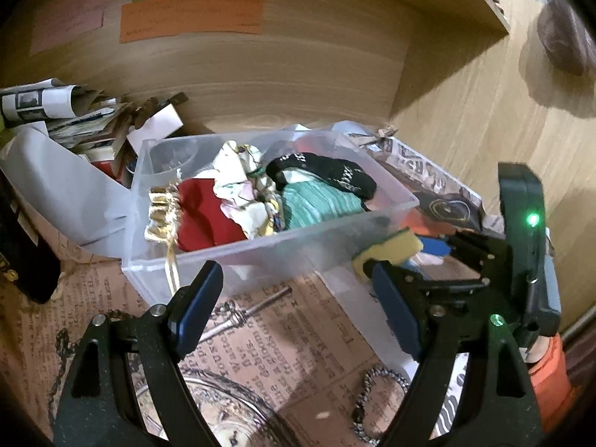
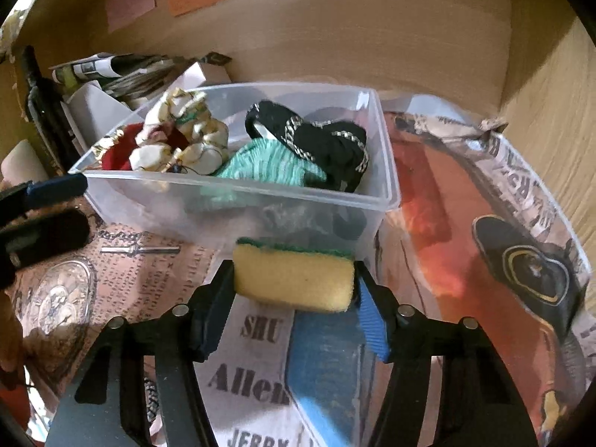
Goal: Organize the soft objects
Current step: 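Grasp the yellow sponge with the right tool, then grasp the braided bracelet with the left tool while the right tool holds the yellow sponge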
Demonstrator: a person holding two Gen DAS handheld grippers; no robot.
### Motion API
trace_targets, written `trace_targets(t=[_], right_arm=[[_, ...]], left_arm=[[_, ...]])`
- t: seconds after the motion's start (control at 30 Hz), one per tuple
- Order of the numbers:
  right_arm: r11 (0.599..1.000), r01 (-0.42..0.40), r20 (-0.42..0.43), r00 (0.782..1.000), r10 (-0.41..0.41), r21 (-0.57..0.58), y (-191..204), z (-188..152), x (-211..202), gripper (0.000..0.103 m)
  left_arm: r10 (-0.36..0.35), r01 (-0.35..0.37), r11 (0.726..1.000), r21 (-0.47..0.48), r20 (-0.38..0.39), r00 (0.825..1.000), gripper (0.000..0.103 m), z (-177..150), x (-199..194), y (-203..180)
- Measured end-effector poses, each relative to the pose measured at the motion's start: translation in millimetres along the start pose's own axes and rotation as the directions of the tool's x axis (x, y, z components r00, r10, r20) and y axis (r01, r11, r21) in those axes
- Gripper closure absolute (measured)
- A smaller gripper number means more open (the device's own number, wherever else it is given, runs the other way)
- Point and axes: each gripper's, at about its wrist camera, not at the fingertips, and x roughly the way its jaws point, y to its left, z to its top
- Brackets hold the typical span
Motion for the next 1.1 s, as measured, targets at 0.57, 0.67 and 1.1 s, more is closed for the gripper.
trace_targets(t=[0.57,0.67,1.1], right_arm=[[0.999,-0.013,0.133,0.991,0.007,0.042,9,-31,-76,0.046],[0.999,-0.016,0.131,0.991,0.009,0.052,9,-38,-78,0.046],[0.996,-0.037,0.135,0.991,0.026,0.080,7,-47,-81,0.046]], left_arm=[[-0.087,0.090,0.996,0.021,-0.134,0.987,0.020,-49,3,-37],[-0.105,0.108,0.994,0.011,-0.163,0.981,0.020,-60,5,-39],[0.016,-0.006,0.997,0.074,-0.127,0.992,0.043,-87,9,-49]])
